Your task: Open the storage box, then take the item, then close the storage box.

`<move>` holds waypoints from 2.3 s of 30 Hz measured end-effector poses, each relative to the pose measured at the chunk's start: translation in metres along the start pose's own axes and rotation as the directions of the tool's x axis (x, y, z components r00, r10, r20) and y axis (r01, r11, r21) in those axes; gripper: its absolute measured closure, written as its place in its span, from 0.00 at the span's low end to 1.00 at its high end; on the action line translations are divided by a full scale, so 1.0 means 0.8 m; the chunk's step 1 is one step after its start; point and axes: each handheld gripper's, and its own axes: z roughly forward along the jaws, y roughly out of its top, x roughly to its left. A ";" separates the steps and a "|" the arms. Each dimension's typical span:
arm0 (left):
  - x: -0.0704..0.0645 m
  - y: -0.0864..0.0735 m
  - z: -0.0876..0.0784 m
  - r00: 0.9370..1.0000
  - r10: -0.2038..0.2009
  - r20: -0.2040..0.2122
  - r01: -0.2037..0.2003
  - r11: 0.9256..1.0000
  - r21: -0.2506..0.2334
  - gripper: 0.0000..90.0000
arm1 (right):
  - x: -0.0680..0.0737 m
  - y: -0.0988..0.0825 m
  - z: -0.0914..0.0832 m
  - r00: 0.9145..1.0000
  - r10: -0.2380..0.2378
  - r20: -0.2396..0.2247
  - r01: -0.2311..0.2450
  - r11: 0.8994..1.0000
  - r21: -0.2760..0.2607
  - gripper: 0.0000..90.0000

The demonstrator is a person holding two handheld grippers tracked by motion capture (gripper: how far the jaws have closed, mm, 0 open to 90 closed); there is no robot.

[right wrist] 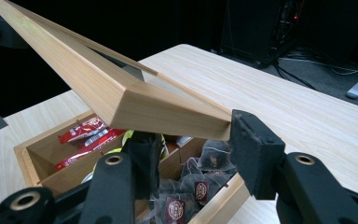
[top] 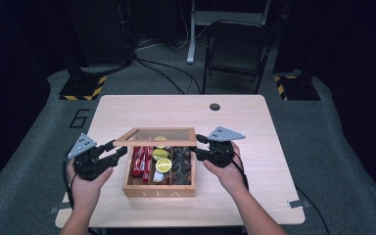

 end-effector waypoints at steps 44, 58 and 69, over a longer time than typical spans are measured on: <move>-0.013 -0.070 0.068 0.999 -0.007 -0.053 0.013 0.992 0.125 0.59 | -0.007 0.009 0.003 1.000 0.022 -0.004 -0.022 0.999 -0.023 0.60; -0.010 -0.082 0.090 0.995 -0.010 -0.100 0.028 0.984 0.177 0.59 | -0.008 0.009 0.003 1.000 0.016 -0.004 -0.016 1.000 -0.027 0.60; -0.012 -0.083 0.103 0.993 -0.002 -0.114 0.026 0.979 0.204 0.66 | -0.007 0.009 0.003 1.000 0.013 -0.007 -0.013 1.000 -0.029 0.60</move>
